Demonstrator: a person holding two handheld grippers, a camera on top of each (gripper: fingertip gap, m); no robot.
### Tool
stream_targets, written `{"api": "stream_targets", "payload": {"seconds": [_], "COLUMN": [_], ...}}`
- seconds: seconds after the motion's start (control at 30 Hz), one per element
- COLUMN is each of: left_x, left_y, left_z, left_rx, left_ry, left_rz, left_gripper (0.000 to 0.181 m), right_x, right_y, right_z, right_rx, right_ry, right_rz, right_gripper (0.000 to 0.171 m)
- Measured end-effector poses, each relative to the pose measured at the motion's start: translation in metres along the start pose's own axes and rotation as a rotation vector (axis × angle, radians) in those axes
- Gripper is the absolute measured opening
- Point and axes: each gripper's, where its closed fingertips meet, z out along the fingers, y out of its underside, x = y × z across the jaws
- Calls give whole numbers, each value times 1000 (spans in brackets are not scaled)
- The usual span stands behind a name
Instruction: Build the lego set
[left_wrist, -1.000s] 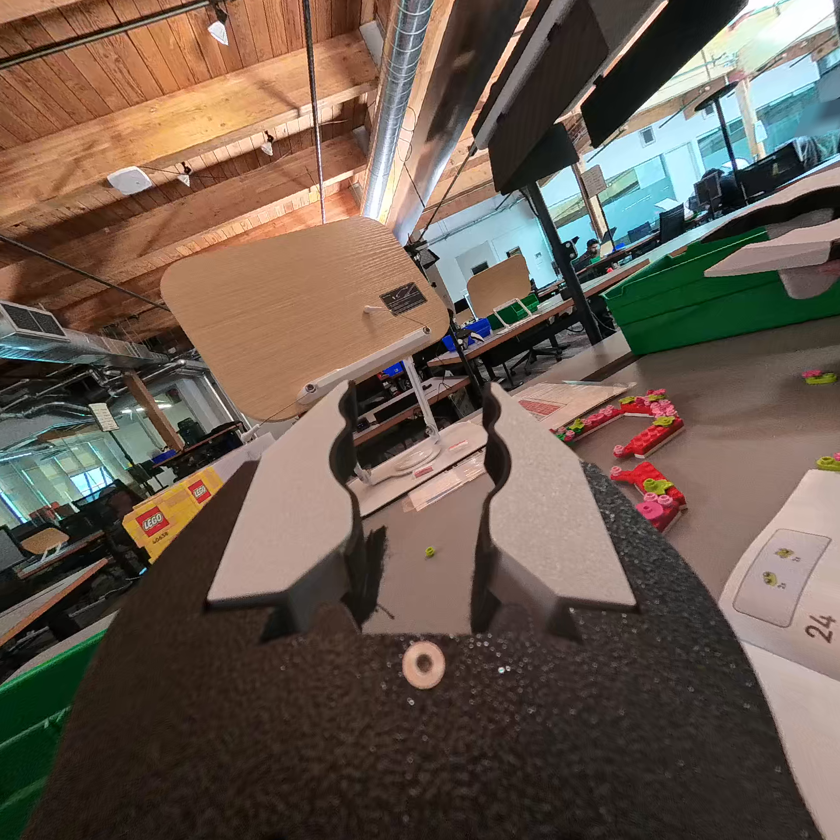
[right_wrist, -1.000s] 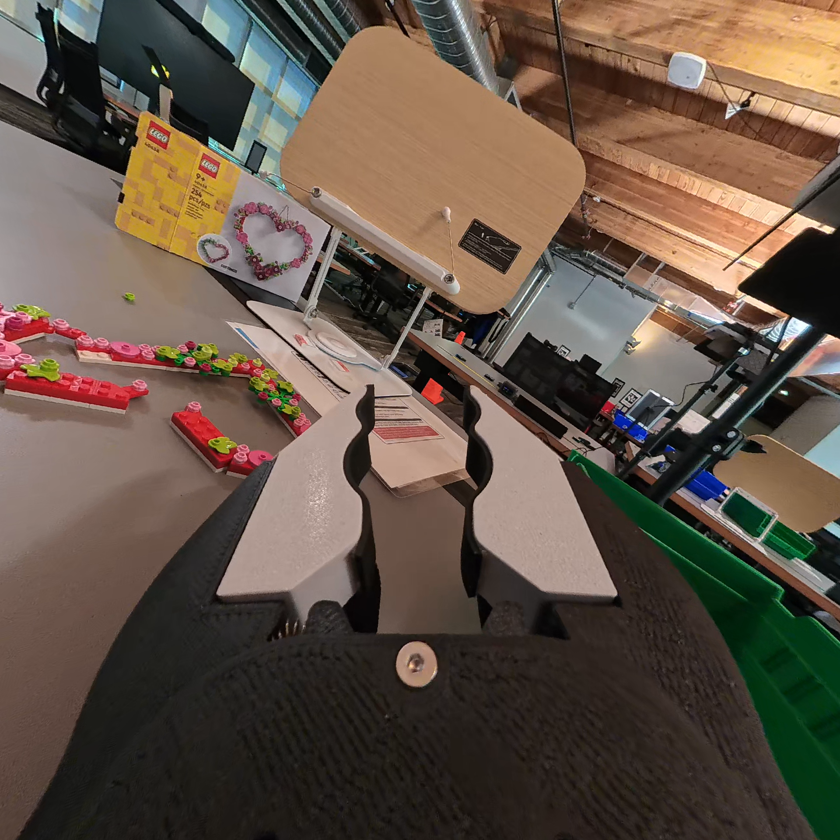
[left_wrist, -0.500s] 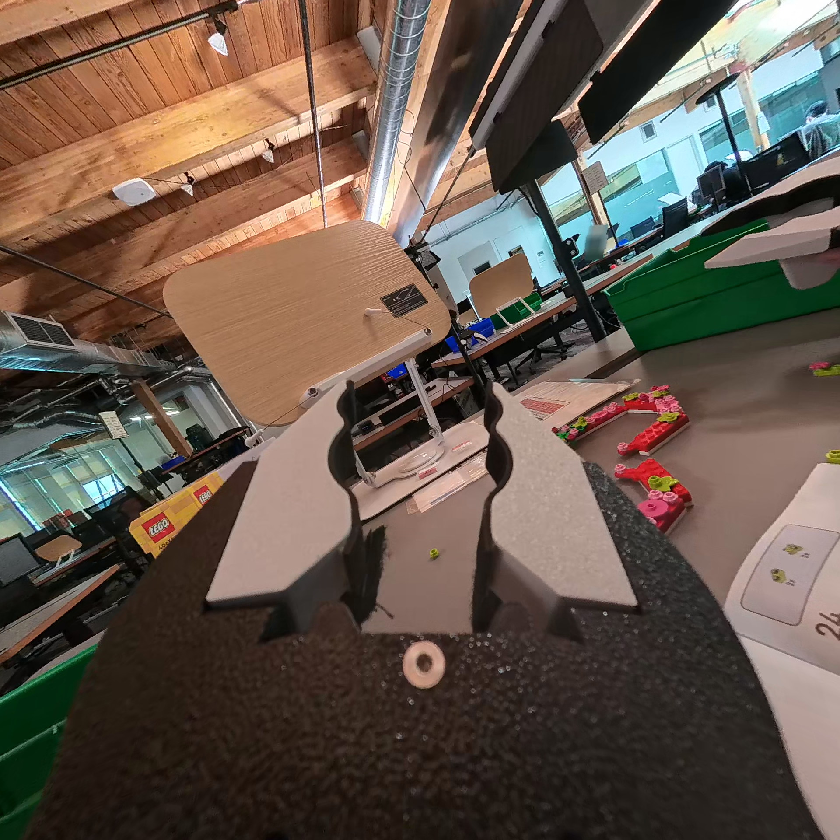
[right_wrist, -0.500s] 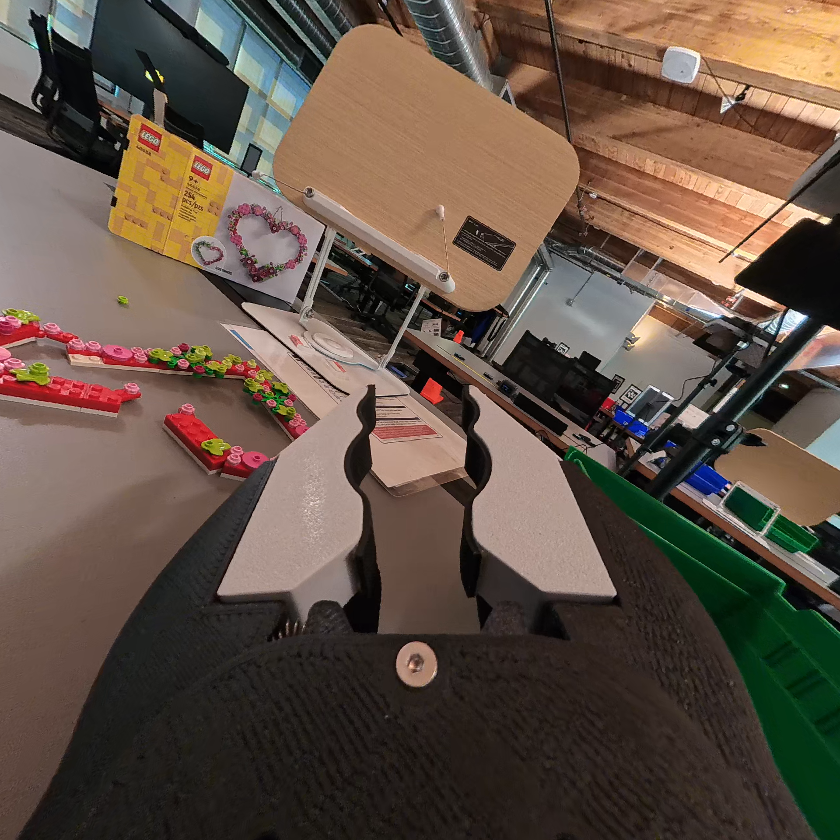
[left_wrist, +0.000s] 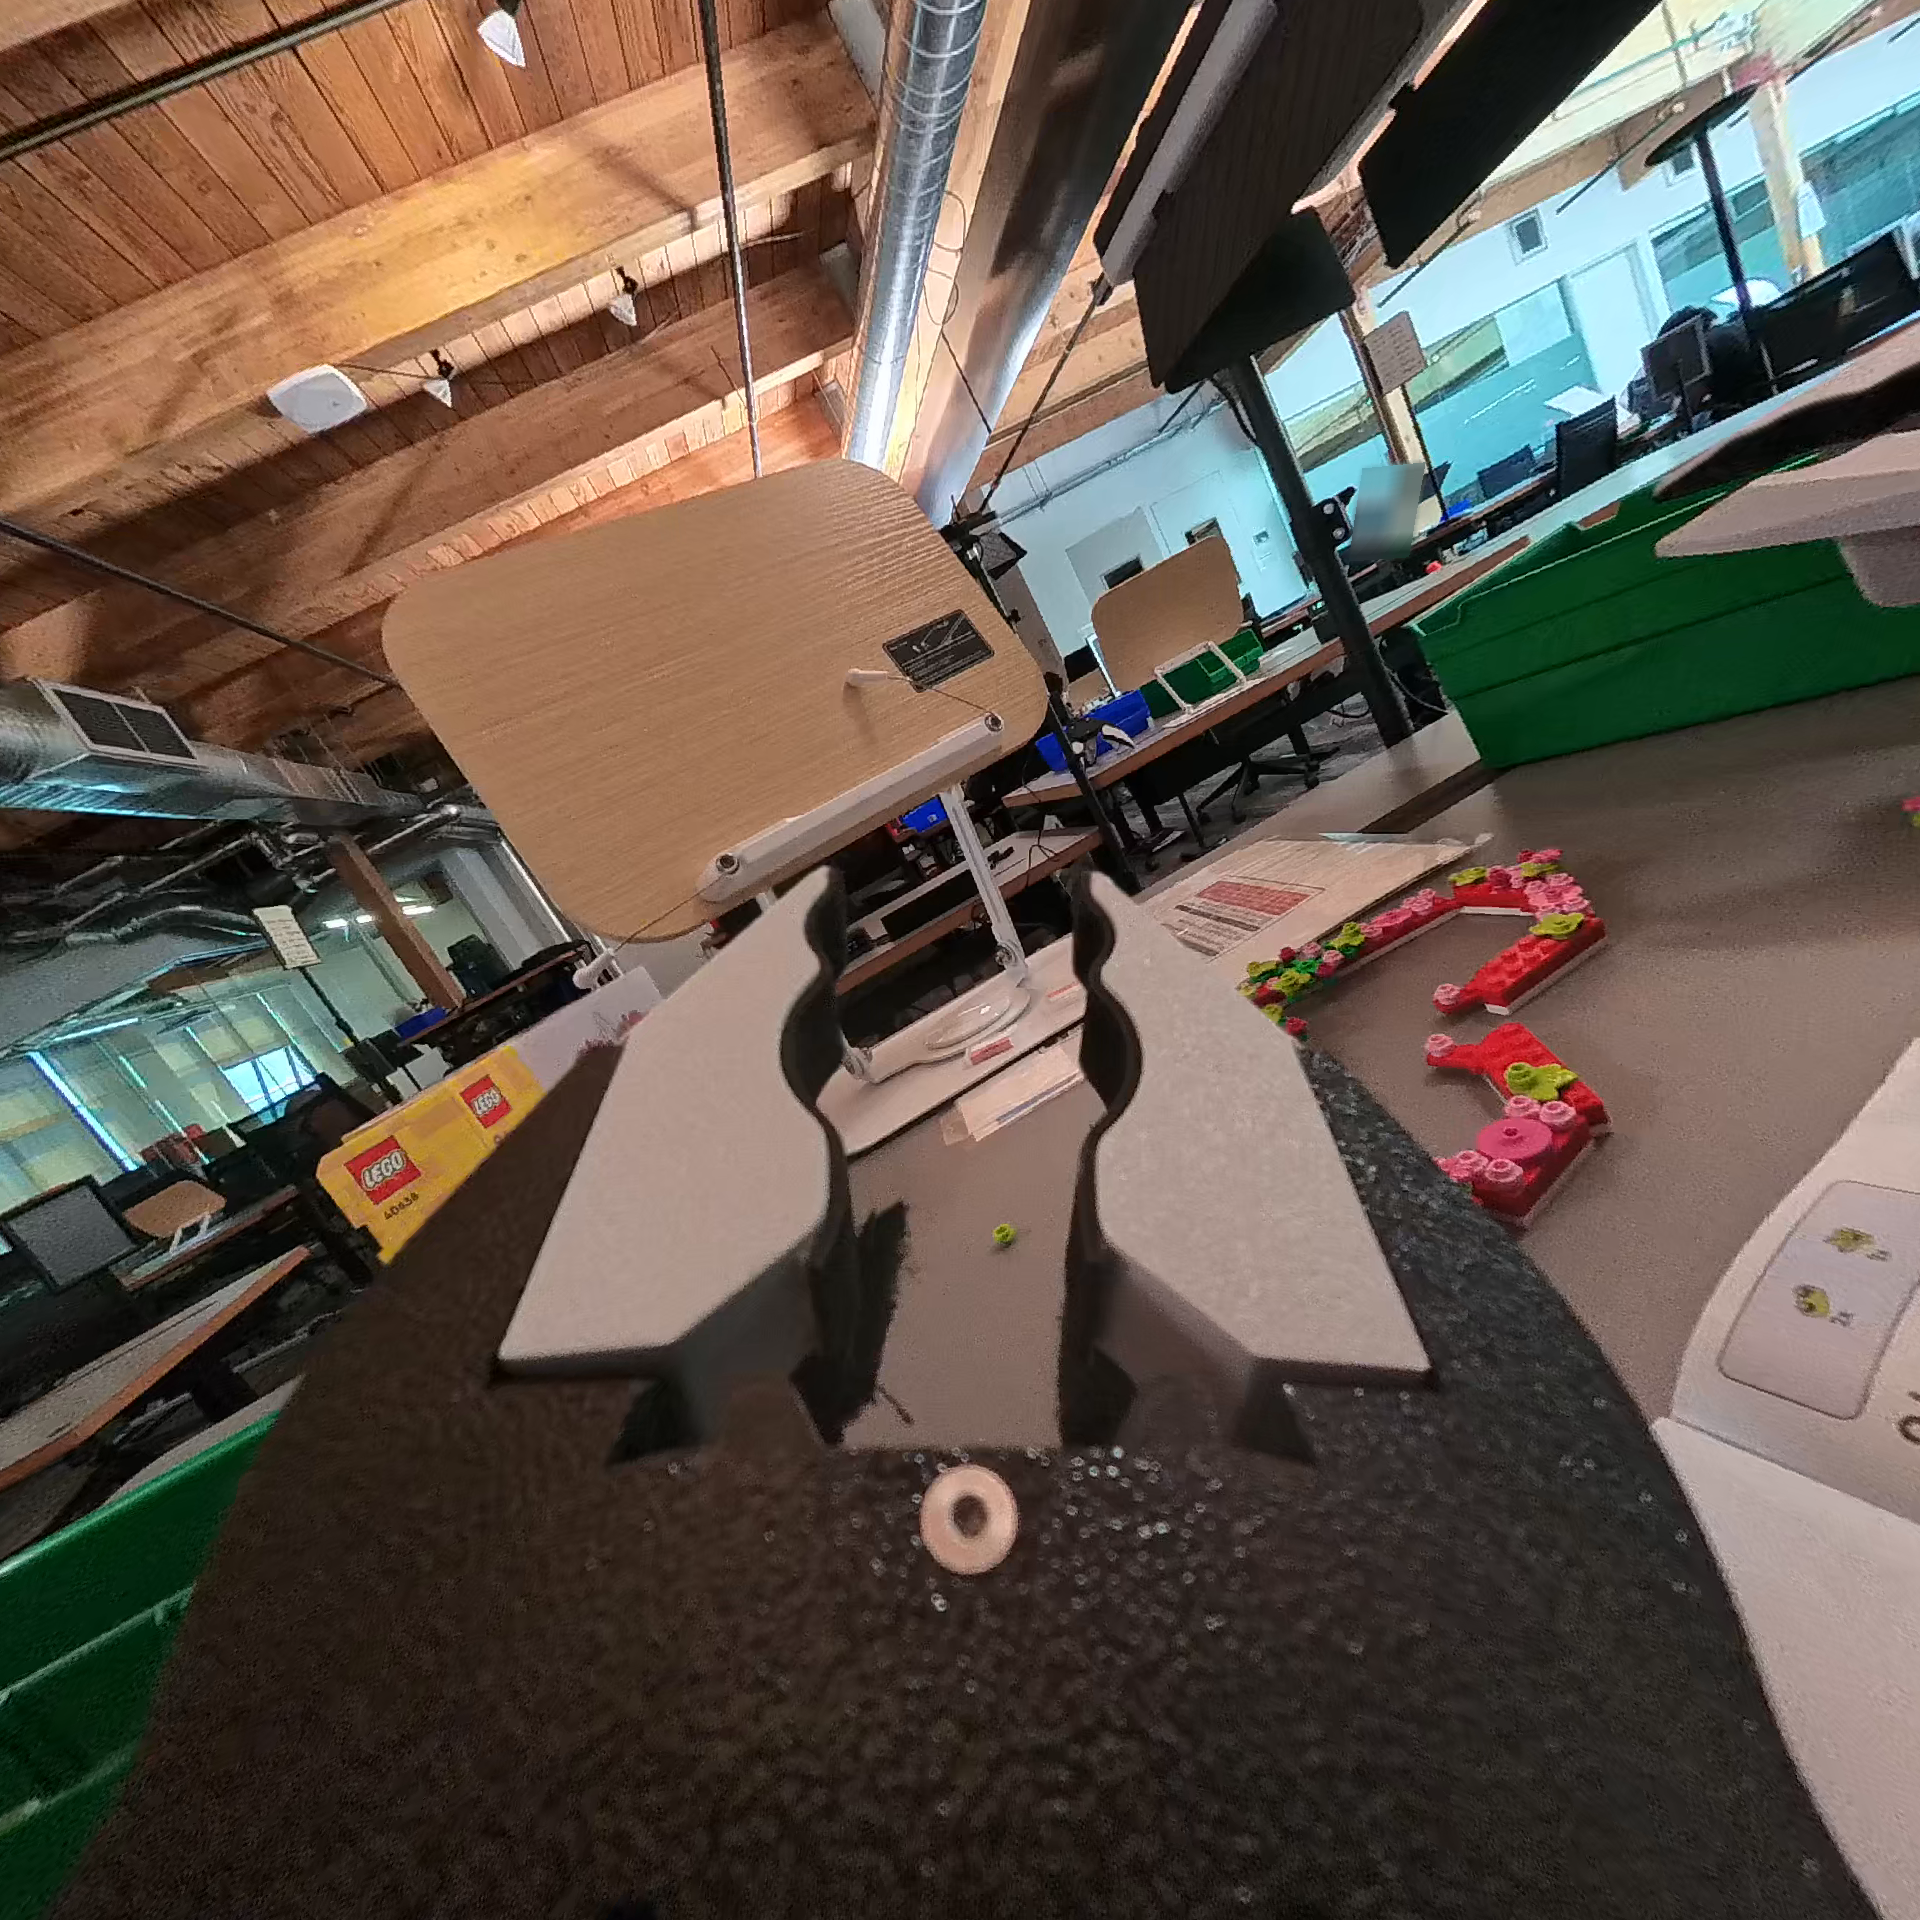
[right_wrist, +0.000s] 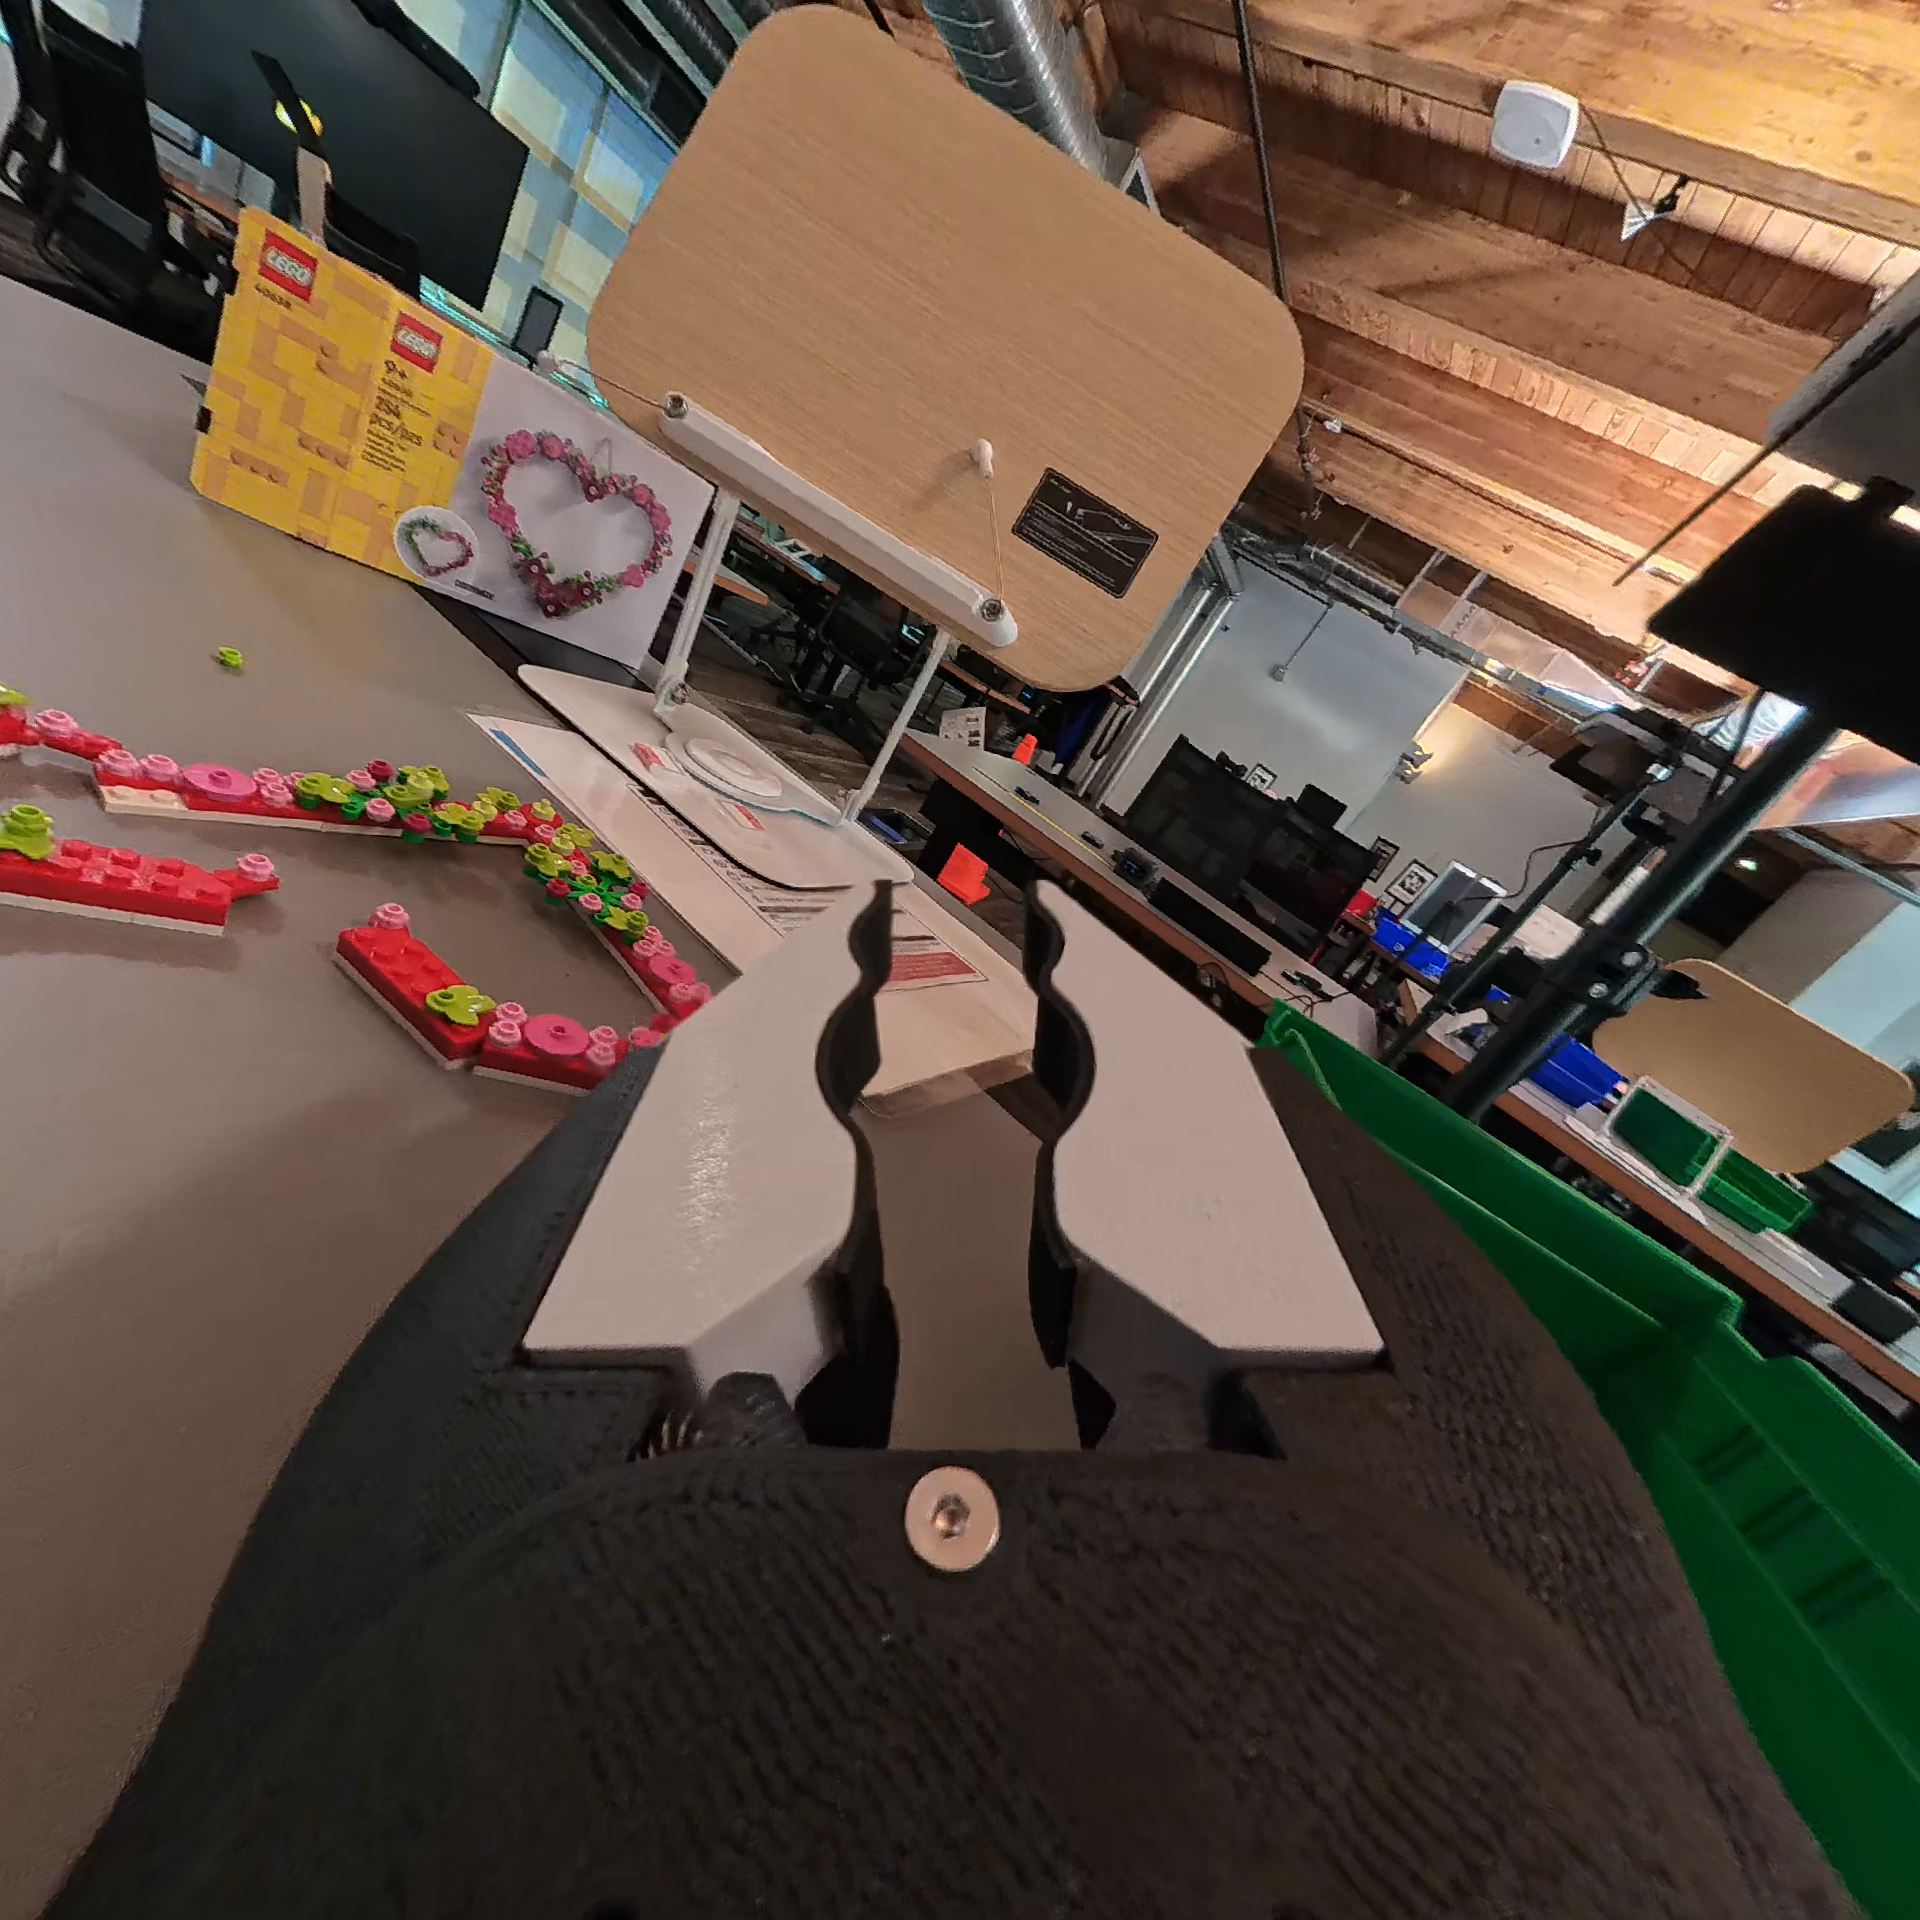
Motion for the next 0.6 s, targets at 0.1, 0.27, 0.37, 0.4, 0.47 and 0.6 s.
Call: {"api": "stream_targets", "payload": {"seconds": [0.1, 0.27, 0.37, 0.4, 0.47, 0.6], "left_x": [0, 0, 1, 1, 1, 2], "left_y": [2, 5, 6, 7, 7, 8], "left_z": [0, 0, 0, 1, 1, 1], "left_rx": [-10, -22, -27, -28, -31, -36], "left_ry": [5, 11, 20, 21, 21, 26], "left_rz": [-19, -33, -35, -34, -32, -28], "left_gripper": [35, 20, 16, 15, 14, 13], "right_x": [-4, -8, -8, -8, -8, -13], "right_y": [2, 4, 6, 6, 7, 6], "right_z": [1, 2, 3, 3, 3, 2], "right_rx": [-15, -32, -43, -47, -52, -41], "right_ry": [-20, -32, -27, -27, -26, -59], "right_rz": [-16, -43, -51, -55, -62, -66], "right_gripper": [12, 5, 2, 1, 0, 0]}}
